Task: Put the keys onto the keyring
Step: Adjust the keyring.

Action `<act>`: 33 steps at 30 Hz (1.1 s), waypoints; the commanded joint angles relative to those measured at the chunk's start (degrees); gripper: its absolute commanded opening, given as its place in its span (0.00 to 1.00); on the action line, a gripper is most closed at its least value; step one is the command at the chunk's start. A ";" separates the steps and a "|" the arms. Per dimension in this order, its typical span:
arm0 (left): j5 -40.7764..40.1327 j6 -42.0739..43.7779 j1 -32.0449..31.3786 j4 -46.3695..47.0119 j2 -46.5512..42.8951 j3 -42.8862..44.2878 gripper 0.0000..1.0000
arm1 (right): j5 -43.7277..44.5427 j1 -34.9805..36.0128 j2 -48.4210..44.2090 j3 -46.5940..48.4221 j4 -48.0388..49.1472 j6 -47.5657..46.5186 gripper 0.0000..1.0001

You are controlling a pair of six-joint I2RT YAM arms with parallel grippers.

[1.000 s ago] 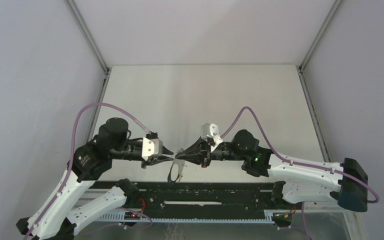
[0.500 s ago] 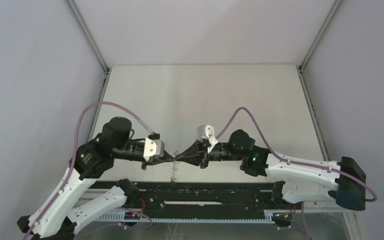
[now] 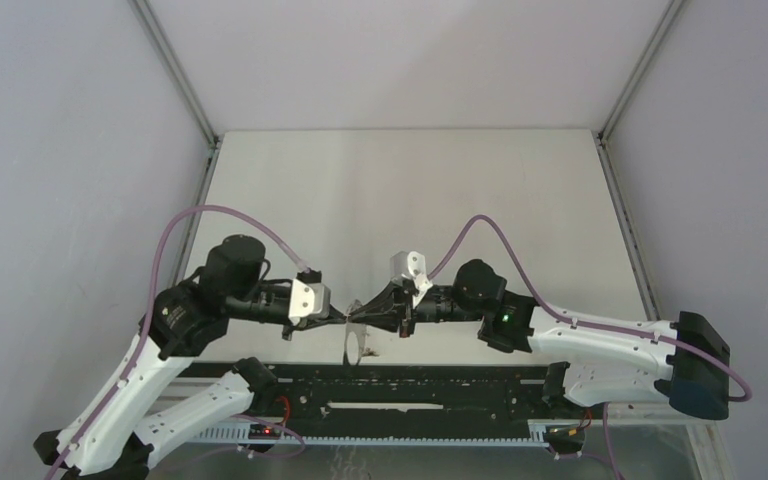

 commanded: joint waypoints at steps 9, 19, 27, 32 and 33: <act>-6.04 7.55 -0.21 1.70 -1.16 2.55 0.00 | -0.99 1.36 -2.33 3.51 -2.00 -2.64 0.20; -8.33 14.19 -0.47 2.11 -2.55 1.06 0.00 | 1.80 1.29 -2.97 10.10 -18.14 -10.80 0.42; -9.56 17.07 -1.80 2.31 -2.53 1.31 0.00 | 5.38 1.44 0.46 14.84 -22.99 -17.36 0.44; -9.55 16.31 -1.86 2.66 -2.43 1.39 0.00 | 4.92 1.53 2.10 16.64 -24.16 -19.34 0.43; -9.56 16.06 -1.84 2.74 -2.35 1.46 0.00 | 4.83 1.53 2.36 16.85 -24.47 -19.60 0.43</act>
